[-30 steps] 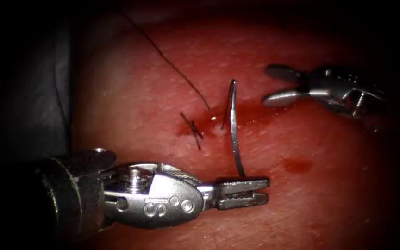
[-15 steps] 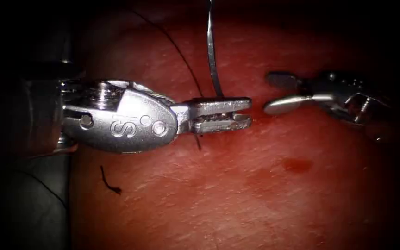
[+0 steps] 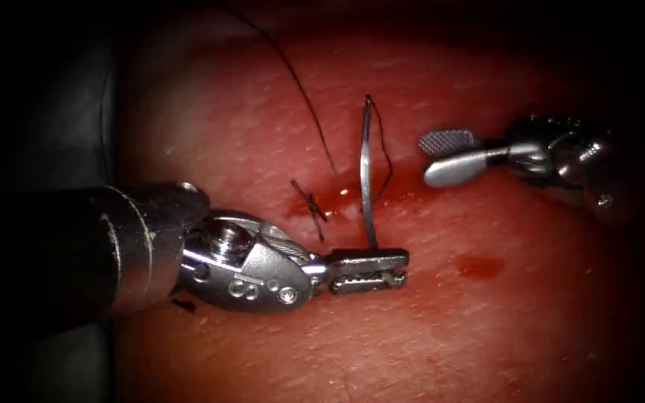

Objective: Wound Closure

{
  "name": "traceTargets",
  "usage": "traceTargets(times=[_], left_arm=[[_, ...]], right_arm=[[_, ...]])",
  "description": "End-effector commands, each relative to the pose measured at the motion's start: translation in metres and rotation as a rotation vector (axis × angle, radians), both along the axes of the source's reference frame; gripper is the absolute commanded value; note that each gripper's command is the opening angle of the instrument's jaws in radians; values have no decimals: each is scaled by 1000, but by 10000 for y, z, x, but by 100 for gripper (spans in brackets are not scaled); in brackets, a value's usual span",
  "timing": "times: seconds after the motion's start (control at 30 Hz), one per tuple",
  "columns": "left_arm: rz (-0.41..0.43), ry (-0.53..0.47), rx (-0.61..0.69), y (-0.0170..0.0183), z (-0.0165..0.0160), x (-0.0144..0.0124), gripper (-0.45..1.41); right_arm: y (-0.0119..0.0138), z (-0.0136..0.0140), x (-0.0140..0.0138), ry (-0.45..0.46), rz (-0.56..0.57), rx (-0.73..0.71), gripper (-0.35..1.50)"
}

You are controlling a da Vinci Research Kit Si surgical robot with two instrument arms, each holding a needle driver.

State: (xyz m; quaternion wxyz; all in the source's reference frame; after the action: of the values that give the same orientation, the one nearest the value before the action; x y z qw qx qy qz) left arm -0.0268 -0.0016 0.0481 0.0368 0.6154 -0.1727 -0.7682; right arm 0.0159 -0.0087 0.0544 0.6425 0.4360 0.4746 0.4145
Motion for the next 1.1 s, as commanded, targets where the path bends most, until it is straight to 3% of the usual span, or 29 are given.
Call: traceTargets(times=[0.03, 0.43, 0.63, 0.87, 1.1], left_arm=[[4, -3, -7, -1, 5, -8, -45], [49, -31, -82, -2, 4, -17, -45], [42, -21, -83, -2, 7, -19, -45], [39, -17, -82, -1, 9, -17, -45], [39, -15, -88, 0, 11, -18, -45]], right_arm=[[-10, 5, 14, 12, -9, 19, 103], [-17, 3, 36, 98, -35, 143, 117], [-18, 1, 38, 114, -47, 143, 103], [-20, -1, 38, 121, -50, 143, 123], [-22, -4, 42, 131, -59, 143, 125]])
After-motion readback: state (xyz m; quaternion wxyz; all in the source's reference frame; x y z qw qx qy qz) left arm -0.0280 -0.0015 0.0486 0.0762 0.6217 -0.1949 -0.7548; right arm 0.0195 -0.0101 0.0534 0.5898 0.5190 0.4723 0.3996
